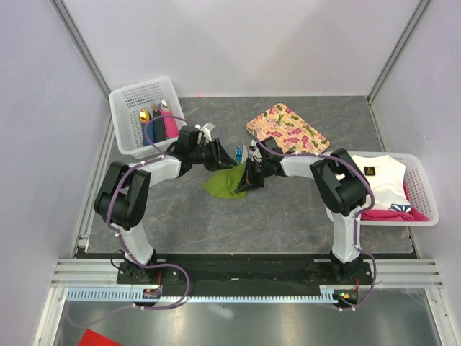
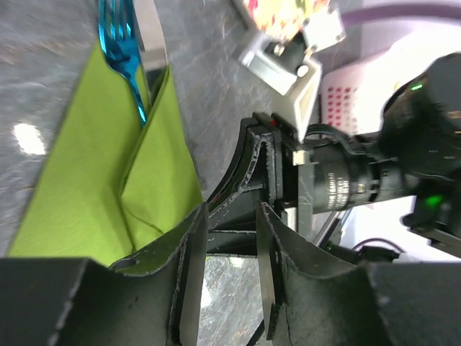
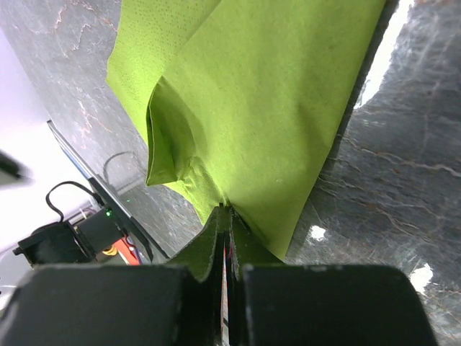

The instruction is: Place the utensils on the paper napkin and roll it up

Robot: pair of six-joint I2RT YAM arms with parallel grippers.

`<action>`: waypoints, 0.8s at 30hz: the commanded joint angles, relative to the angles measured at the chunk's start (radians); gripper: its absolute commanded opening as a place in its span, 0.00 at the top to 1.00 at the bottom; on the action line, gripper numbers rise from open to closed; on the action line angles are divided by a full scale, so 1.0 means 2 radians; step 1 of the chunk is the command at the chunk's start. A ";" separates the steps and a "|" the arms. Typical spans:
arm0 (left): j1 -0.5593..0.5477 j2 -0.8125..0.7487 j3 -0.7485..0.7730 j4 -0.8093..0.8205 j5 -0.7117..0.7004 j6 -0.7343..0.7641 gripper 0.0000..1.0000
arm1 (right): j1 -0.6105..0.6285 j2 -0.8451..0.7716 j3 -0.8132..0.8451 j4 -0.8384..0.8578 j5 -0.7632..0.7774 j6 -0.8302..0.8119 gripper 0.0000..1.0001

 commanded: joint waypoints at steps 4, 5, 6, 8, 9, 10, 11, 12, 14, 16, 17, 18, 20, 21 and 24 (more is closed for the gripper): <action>-0.029 0.044 0.026 -0.063 -0.020 0.028 0.64 | 0.005 0.020 0.004 -0.030 0.033 -0.032 1.00; -0.029 0.048 0.025 -0.069 -0.022 0.029 0.64 | 0.005 0.020 0.004 -0.031 0.031 -0.034 1.00; -0.029 0.051 0.025 -0.076 -0.027 0.036 0.65 | 0.005 0.019 0.004 -0.033 0.030 -0.037 1.00; -0.028 0.051 0.025 -0.100 -0.037 0.052 0.66 | 0.005 0.018 0.004 -0.037 0.030 -0.045 1.00; -0.027 0.047 0.023 -0.104 -0.044 0.058 0.67 | 0.004 0.018 0.003 -0.039 0.030 -0.048 1.00; -0.024 0.043 0.019 -0.106 -0.047 0.062 0.68 | 0.005 0.018 0.003 -0.042 0.029 -0.050 1.00; -0.023 0.040 0.017 -0.115 -0.051 0.073 0.68 | 0.005 0.018 0.002 -0.043 0.028 -0.054 1.00; -0.022 0.037 0.017 -0.119 -0.062 0.078 0.69 | 0.005 0.017 0.000 -0.045 0.026 -0.056 1.00; -0.021 0.029 0.013 -0.123 -0.069 0.091 0.70 | 0.005 0.015 -0.002 -0.046 0.023 -0.063 1.00; -0.020 0.029 0.013 -0.136 -0.077 0.097 0.71 | 0.005 0.014 -0.002 -0.050 0.019 -0.070 1.00; -0.020 0.031 0.013 -0.138 -0.077 0.099 0.71 | 0.005 0.014 -0.002 -0.051 0.019 -0.073 1.00; -0.021 0.033 0.012 -0.140 -0.076 0.100 0.72 | 0.005 0.013 -0.002 -0.053 0.017 -0.077 1.00; -0.020 0.038 0.009 -0.141 -0.074 0.098 0.73 | 0.006 0.011 0.000 -0.053 0.007 -0.081 1.00; -0.020 0.040 0.008 -0.141 -0.071 0.096 0.74 | 0.006 0.008 0.001 -0.052 0.004 -0.085 1.00; -0.020 0.042 0.003 -0.140 -0.075 0.097 0.77 | 0.007 -0.002 0.013 -0.049 -0.011 -0.093 0.94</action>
